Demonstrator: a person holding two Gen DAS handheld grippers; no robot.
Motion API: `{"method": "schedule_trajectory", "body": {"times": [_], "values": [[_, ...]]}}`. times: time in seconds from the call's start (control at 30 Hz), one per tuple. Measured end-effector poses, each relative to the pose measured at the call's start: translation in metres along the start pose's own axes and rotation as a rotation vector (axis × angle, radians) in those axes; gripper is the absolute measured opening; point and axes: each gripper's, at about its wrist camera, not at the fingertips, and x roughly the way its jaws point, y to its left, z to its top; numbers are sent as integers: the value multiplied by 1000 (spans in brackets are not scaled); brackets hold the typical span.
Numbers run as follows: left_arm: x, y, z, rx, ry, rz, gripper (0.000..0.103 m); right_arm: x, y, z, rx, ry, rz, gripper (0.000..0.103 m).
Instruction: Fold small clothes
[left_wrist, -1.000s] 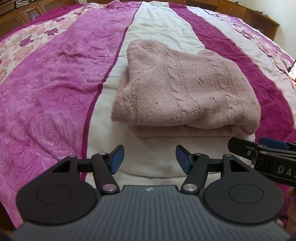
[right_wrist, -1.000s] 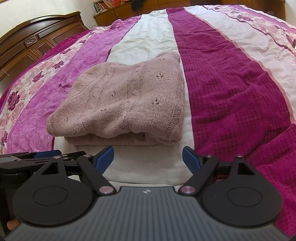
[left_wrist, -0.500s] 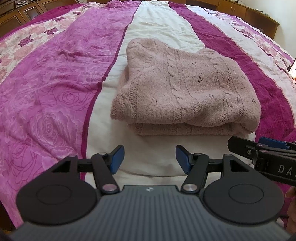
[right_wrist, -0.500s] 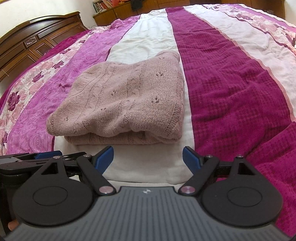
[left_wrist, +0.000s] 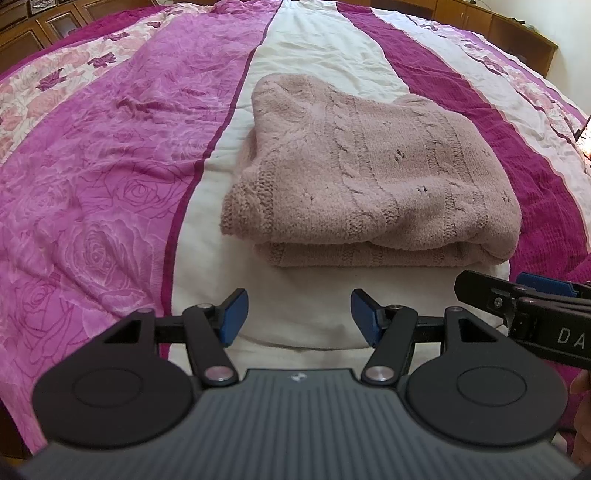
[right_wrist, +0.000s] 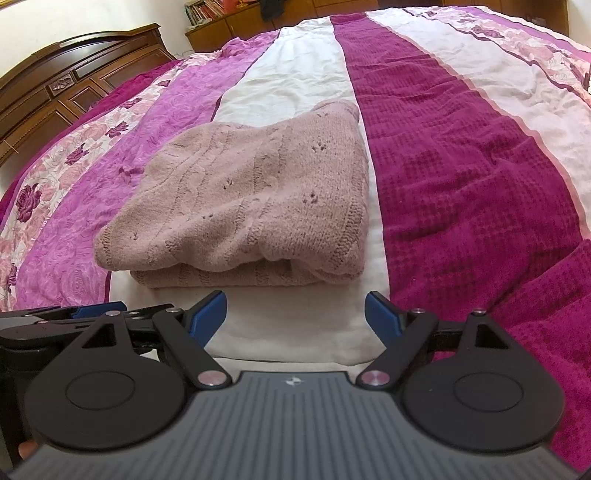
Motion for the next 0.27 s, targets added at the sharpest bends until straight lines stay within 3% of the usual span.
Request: {"method": "schedule_trajectory", "body": {"times": [0.27], "values": [[0, 2, -1, -1, 11, -2, 63, 0, 0, 0, 1, -1, 0, 87]]}}
